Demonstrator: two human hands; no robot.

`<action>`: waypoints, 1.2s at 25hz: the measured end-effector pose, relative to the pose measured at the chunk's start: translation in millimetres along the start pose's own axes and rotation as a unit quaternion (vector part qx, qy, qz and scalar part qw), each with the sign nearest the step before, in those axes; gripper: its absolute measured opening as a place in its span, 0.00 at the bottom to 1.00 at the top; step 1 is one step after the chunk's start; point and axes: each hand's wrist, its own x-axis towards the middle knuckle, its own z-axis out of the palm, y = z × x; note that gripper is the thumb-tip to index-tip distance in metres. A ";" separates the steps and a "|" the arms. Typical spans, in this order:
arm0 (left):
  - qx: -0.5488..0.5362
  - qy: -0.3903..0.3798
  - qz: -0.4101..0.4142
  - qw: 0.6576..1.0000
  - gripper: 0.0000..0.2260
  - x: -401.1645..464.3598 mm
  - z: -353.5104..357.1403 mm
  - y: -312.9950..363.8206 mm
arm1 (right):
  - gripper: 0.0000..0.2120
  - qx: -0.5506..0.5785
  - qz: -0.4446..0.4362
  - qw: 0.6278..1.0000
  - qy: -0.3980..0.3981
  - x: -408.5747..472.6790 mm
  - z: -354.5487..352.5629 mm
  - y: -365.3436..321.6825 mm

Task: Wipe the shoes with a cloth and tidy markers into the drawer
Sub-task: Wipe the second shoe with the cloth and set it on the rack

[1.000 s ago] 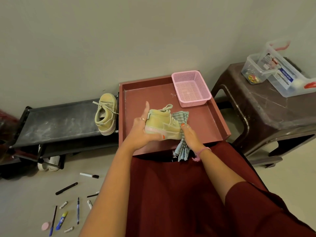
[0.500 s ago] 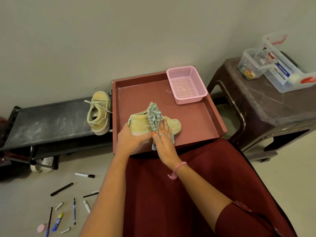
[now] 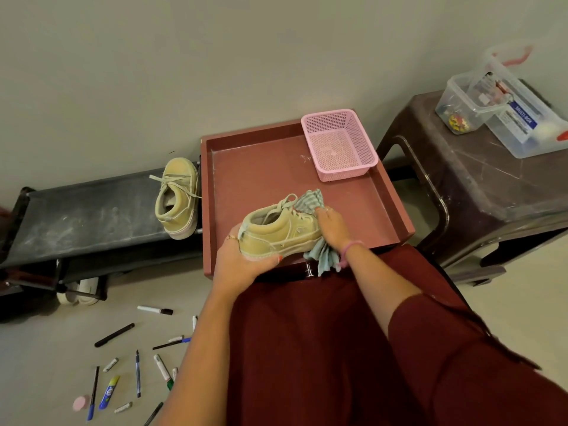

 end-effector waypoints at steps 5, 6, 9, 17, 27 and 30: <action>-0.008 0.000 0.034 0.999 0.34 -1.2 0.3 -17.5 | 0.16 -0.040 -0.038 0.996 -0.071 6.7 8.3 -7.6; -0.004 0.000 0.039 0.999 0.34 -1.1 0.6 -22.8 | 0.18 -0.037 -0.067 0.994 -0.072 -3.0 14.5 -3.0; -0.007 0.000 0.041 0.999 0.35 0.4 1.8 -33.8 | 0.20 -0.027 -0.149 0.987 -0.059 -24.6 10.3 19.9; 0.007 -0.015 0.051 0.999 0.34 20.9 7.0 -45.9 | 0.19 -0.178 -0.203 0.963 -0.029 7.0 -12.7 29.1; -0.020 -0.014 0.033 0.999 0.34 22.8 12.1 -64.3 | 0.19 -0.279 -0.280 0.904 -0.164 22.3 -26.5 10.6; -0.034 -0.008 0.019 0.999 0.34 19.8 13.7 -66.5 | 0.19 -0.256 -0.266 0.920 -0.130 23.1 -51.9 26.5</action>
